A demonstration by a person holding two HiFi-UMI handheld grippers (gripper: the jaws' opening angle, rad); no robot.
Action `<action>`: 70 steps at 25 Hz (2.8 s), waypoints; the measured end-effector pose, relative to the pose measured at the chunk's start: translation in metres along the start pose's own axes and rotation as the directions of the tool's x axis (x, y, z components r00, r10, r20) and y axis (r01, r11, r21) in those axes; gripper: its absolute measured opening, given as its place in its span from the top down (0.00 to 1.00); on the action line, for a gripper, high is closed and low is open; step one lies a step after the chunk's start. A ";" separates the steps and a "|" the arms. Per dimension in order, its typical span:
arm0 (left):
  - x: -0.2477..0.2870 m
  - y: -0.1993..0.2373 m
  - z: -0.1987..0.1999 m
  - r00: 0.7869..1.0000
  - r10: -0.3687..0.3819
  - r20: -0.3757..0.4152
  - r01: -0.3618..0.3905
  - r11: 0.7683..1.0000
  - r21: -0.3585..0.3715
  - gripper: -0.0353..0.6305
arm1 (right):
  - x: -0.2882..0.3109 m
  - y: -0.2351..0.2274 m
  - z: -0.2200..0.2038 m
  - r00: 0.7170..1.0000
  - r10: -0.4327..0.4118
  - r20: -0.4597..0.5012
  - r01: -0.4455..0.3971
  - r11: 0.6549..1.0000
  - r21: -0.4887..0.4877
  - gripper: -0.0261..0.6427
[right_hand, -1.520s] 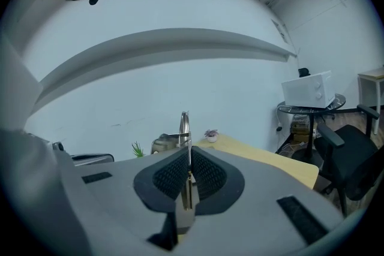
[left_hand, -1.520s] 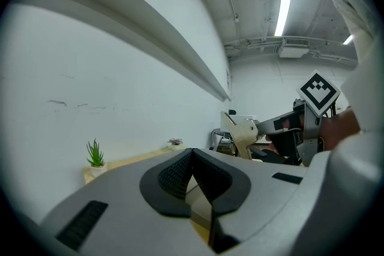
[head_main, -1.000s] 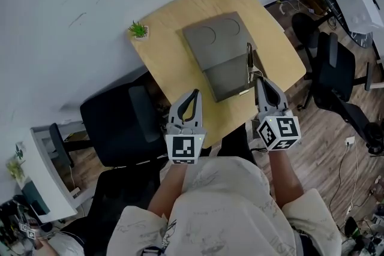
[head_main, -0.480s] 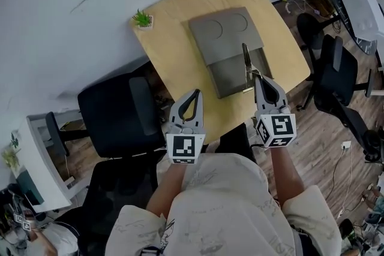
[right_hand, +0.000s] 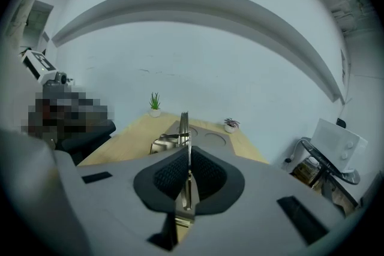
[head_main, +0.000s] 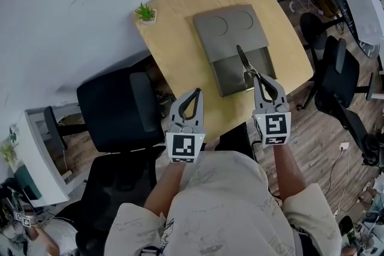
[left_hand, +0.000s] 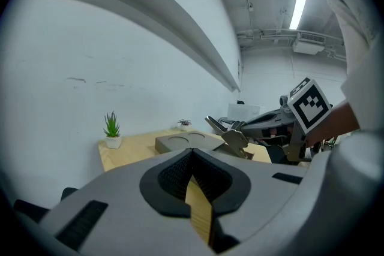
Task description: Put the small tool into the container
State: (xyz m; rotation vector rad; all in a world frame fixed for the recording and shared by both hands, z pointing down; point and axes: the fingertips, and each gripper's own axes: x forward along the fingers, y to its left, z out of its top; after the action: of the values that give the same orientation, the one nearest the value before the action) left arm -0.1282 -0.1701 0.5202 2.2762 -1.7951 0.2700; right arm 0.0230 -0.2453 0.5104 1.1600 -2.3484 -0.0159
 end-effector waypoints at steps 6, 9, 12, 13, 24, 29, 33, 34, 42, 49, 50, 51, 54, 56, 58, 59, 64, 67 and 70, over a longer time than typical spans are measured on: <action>-0.001 0.002 -0.005 1.000 0.005 -0.009 -0.005 1.000 -0.007 0.94 | 0.005 0.008 -0.007 1.000 0.010 -0.026 -0.012 0.995 -0.098 0.93; -0.001 0.001 -0.007 1.000 0.003 -0.013 -0.003 1.000 -0.011 0.94 | 0.006 0.011 -0.011 0.999 0.017 -0.038 -0.023 0.989 -0.145 0.93; -0.002 0.002 -0.009 1.000 0.008 -0.016 -0.008 1.000 -0.015 0.94 | 0.008 0.013 -0.015 0.998 0.025 -0.052 -0.035 0.977 -0.210 0.93; -0.002 0.003 -0.009 1.000 0.010 -0.018 -0.010 1.000 -0.019 0.94 | 0.008 0.013 -0.015 0.998 0.026 -0.058 -0.038 0.972 -0.234 0.93; -0.009 -0.002 -0.020 0.999 0.017 -0.045 -0.019 0.999 -0.034 0.94 | 0.014 0.018 -0.027 0.994 0.052 -0.095 -0.086 0.913 -0.399 0.93; -0.009 -0.003 -0.021 0.999 0.018 -0.047 -0.020 0.999 -0.035 0.94 | 0.015 0.021 -0.031 0.991 0.070 -0.113 -0.115 0.878 -0.465 0.93; -0.008 -0.005 -0.021 0.999 0.015 -0.048 -0.017 0.999 -0.039 0.94 | 0.017 0.024 -0.035 0.988 0.084 -0.128 -0.139 0.844 -0.519 0.93; -0.008 -0.005 -0.021 0.999 0.015 -0.048 -0.017 0.999 -0.040 0.94 | 0.018 0.025 -0.037 0.987 0.088 -0.133 -0.146 0.831 -0.536 0.93; -0.009 -0.006 -0.020 0.999 0.016 -0.046 -0.018 0.999 -0.043 0.94 | 0.022 0.029 -0.051 0.979 0.104 -0.173 -0.188 0.784 -0.592 0.93; -0.011 -0.007 -0.021 0.999 0.016 -0.049 -0.018 0.999 -0.046 0.94 | 0.030 0.030 -0.060 0.974 0.100 -0.204 -0.210 0.736 -0.643 0.93; -0.011 -0.008 -0.021 0.999 0.016 -0.048 -0.018 0.999 -0.047 0.94 | 0.031 0.031 -0.061 0.973 0.099 -0.207 -0.212 0.731 -0.649 0.93; -0.011 -0.008 -0.021 0.999 0.016 -0.047 -0.018 0.999 -0.047 0.94 | 0.033 0.031 -0.062 0.973 0.097 -0.210 -0.213 0.726 -0.654 0.93; -0.013 -0.009 -0.022 0.999 0.016 -0.047 -0.019 0.999 -0.045 0.94 | 0.037 0.029 -0.065 0.972 0.088 -0.218 -0.214 0.716 -0.665 0.93; -0.013 -0.008 -0.022 0.999 0.017 -0.047 -0.019 0.999 -0.046 0.94 | 0.040 0.028 -0.066 0.971 0.079 -0.225 -0.213 0.711 -0.671 0.93; -0.014 -0.008 -0.023 0.998 0.017 -0.052 -0.020 0.999 -0.049 0.94 | 0.043 0.027 -0.069 0.970 0.071 -0.233 -0.214 0.705 -0.676 0.93; -0.014 -0.008 -0.024 0.998 0.017 -0.060 -0.020 0.998 -0.054 0.94 | 0.045 0.027 -0.070 0.969 0.067 -0.237 -0.215 0.703 -0.678 0.93; -0.012 -0.009 -0.023 0.998 0.011 -0.054 -0.014 0.999 -0.048 0.94 | 0.052 0.025 -0.079 0.963 0.046 -0.265 -0.220 0.703 -0.677 0.93; -0.009 -0.011 -0.021 0.999 0.005 -0.048 -0.007 0.999 -0.044 0.94 | 0.055 0.023 -0.084 0.962 0.031 -0.272 -0.215 0.700 -0.681 0.93; -0.008 -0.011 -0.023 0.999 0.002 -0.053 -0.004 0.999 -0.041 0.94 | 0.058 0.023 -0.086 0.961 0.019 -0.276 -0.211 0.695 -0.687 0.93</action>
State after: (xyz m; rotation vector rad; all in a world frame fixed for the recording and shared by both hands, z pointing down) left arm -0.1197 -0.1536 0.5392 2.2170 -1.7622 0.2878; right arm 0.0163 -0.2560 0.6157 0.5707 -1.8852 -0.6494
